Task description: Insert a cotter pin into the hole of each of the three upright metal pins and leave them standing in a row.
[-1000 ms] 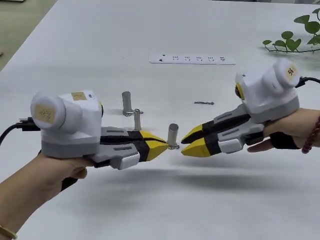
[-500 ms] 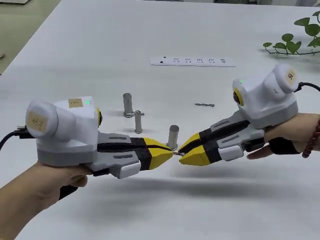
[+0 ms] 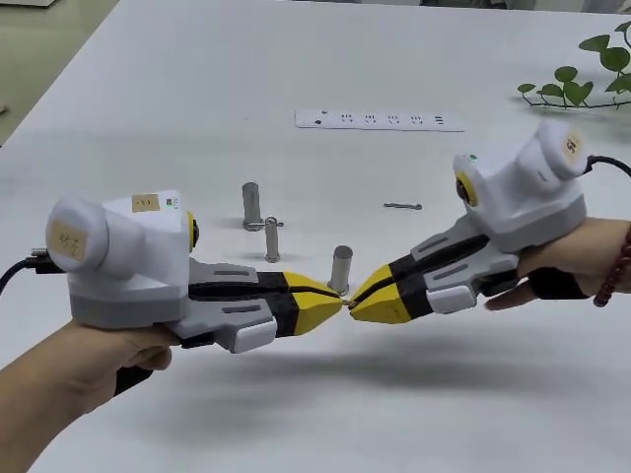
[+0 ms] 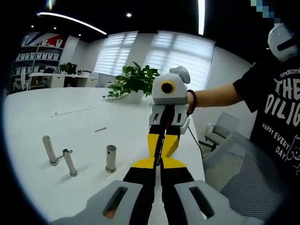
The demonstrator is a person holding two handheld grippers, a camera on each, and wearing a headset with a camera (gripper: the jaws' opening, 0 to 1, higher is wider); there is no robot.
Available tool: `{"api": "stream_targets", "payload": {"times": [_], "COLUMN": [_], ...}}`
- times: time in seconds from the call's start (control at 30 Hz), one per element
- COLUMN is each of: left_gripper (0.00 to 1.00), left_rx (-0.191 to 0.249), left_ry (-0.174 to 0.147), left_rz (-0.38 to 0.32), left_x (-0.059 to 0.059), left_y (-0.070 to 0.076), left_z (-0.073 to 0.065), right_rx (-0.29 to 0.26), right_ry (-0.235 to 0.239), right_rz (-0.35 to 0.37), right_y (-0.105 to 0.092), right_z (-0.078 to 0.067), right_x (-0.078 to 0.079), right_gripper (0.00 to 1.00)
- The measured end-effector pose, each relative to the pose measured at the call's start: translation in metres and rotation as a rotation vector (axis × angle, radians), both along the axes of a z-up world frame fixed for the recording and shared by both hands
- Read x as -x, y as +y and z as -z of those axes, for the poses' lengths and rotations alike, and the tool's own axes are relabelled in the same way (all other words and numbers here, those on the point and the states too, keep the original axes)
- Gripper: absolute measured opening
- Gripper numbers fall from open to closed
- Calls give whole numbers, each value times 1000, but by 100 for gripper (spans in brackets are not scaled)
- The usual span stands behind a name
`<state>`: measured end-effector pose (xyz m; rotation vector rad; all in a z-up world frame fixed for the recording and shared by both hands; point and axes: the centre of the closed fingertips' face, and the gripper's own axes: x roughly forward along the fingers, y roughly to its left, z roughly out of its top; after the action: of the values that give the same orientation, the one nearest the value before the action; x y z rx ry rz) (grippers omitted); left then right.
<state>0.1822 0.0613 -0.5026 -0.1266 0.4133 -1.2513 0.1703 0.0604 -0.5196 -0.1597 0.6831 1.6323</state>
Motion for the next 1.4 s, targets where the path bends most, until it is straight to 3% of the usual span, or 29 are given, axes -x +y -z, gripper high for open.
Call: {"api": "stream_targets", "payload": {"times": [0.27,0.57,0.67,0.97,1.03,1.17,1.27,1.4], "left_gripper": [2,4,9,26,29,32,33,34], "left_rx": [-48,-71,-85,-135,-172,-194,-233,-241], "left_ry": [-21,-59,-67,-126,-157,-182,-219,-212], "left_rz": [-14,-60,-83,-166,-193,-239,-258,-281], "left_x": [-1,-10,-14,-28,-34,-42,-48,-53], "left_y": [1,4,6,11,13,14,13,11], "left_z": [8,11,13,19,22,25,28,33], "right_rx": [63,91,109,154,165,190,214,232], "right_ry": [-103,-158,-178,-235,-244,-264,-276,-292], "right_rz": [-62,-59,-38,14,19,18,20,26], "right_y": [0,-3,-7,-22,-25,-31,-36,-41], "right_z": [6,8,9,9,10,13,18,21], "right_x": [3,-7,-14,-34,-37,-43,-49,-56], "right_gripper": [0,0,0,0,0,0,0,0]}}
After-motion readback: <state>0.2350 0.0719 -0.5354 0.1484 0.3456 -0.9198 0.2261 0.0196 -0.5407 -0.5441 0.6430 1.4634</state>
